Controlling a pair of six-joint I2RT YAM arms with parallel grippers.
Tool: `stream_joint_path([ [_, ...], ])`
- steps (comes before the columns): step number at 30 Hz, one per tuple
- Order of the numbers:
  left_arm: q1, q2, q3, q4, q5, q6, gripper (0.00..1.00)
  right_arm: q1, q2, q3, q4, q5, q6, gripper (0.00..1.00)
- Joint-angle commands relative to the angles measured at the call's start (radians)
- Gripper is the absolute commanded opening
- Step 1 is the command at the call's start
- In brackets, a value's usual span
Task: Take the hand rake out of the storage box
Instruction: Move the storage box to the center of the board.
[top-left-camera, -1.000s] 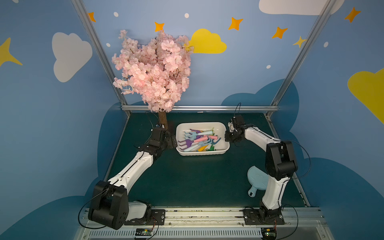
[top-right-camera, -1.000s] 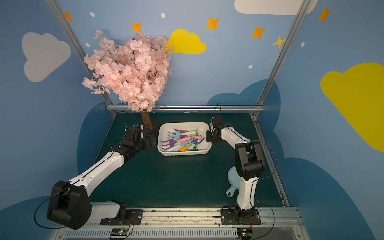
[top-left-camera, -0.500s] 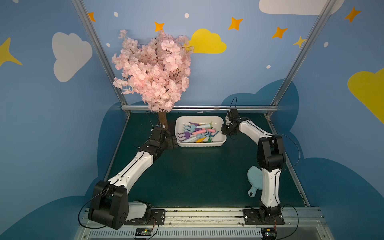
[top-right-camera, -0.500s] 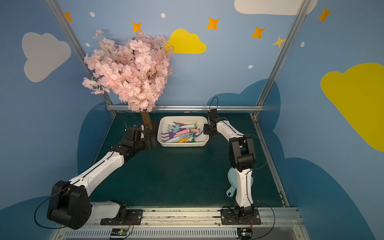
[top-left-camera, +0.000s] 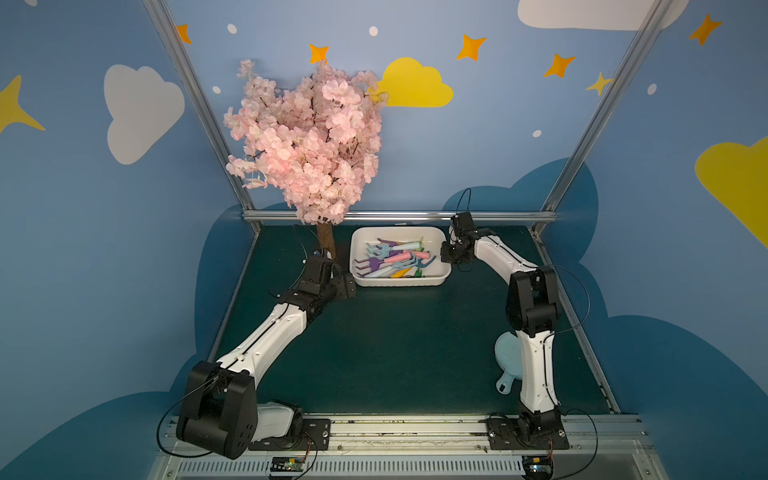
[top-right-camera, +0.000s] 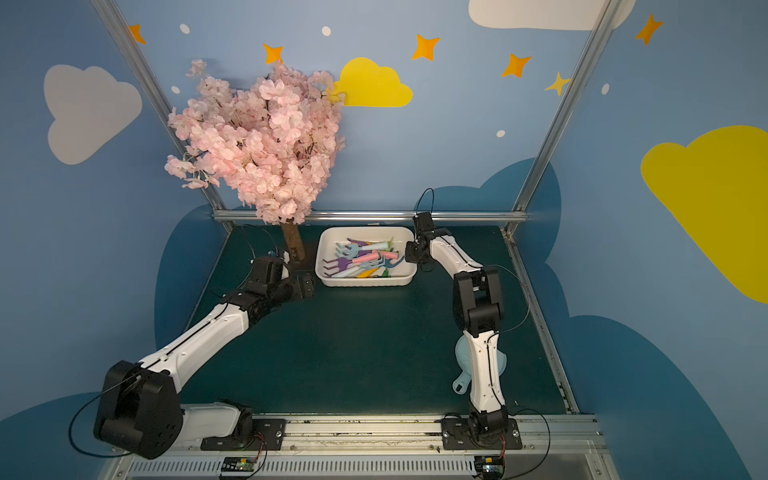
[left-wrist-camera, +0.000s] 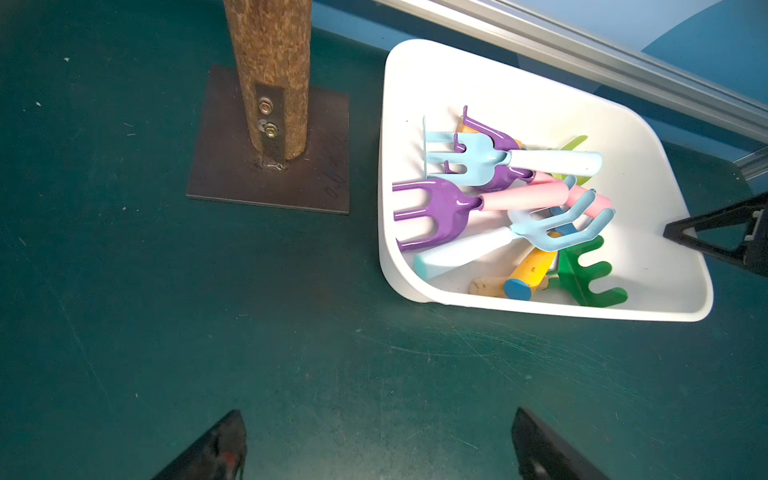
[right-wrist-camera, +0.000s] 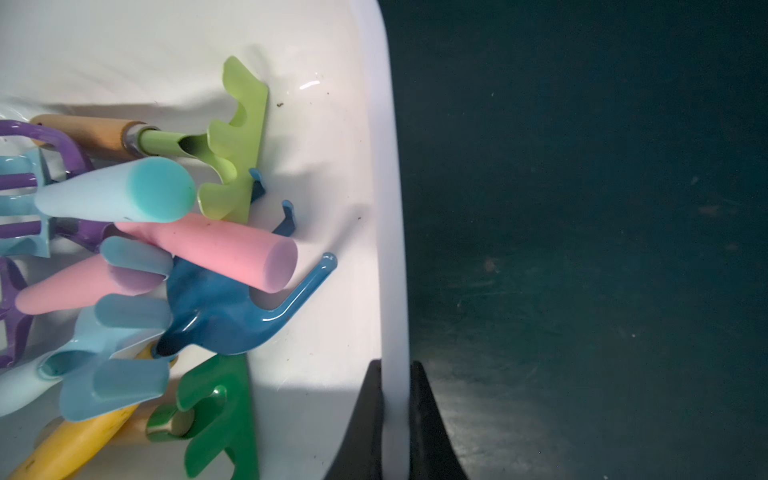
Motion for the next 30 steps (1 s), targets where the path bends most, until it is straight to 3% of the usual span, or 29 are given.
stream_joint_path([
  [1, 0.005, 0.004, -0.010, 0.000, 0.010, 0.016, 1.00, -0.009, 0.039, 0.040, 0.016, 0.063, 0.011, 0.00],
  [7, 0.005, 0.003, -0.010, -0.002, 0.010, 0.018, 1.00, -0.008, 0.020, 0.048, -0.012, 0.044, 0.021, 0.00],
  [11, 0.005, 0.000, -0.011, -0.008, 0.004, 0.022, 1.00, -0.005, -0.050, 0.029, -0.031, 0.054, -0.006, 0.39],
  [12, 0.006, 0.000, -0.011, -0.010, -0.002, 0.023, 1.00, -0.003, -0.071, 0.018, -0.031, 0.061, -0.014, 0.43],
  [16, 0.005, -0.007, -0.016, -0.021, -0.016, 0.023, 1.00, 0.022, -0.167, -0.050, -0.019, 0.130, -0.034, 0.44],
  [21, 0.006, -0.026, -0.030, -0.020, -0.020, 0.022, 1.00, 0.094, -0.240, -0.175, 0.131, 0.010, -0.103, 0.46],
  [27, 0.004, -0.050, -0.049, -0.017, -0.012, 0.015, 1.00, 0.157, -0.194, -0.238, 0.353, -0.092, -0.163, 0.47],
  [30, 0.005, -0.061, -0.064, -0.007, -0.009, 0.012, 1.00, 0.180, -0.128, -0.189, 0.372, -0.017, -0.185, 0.45],
])
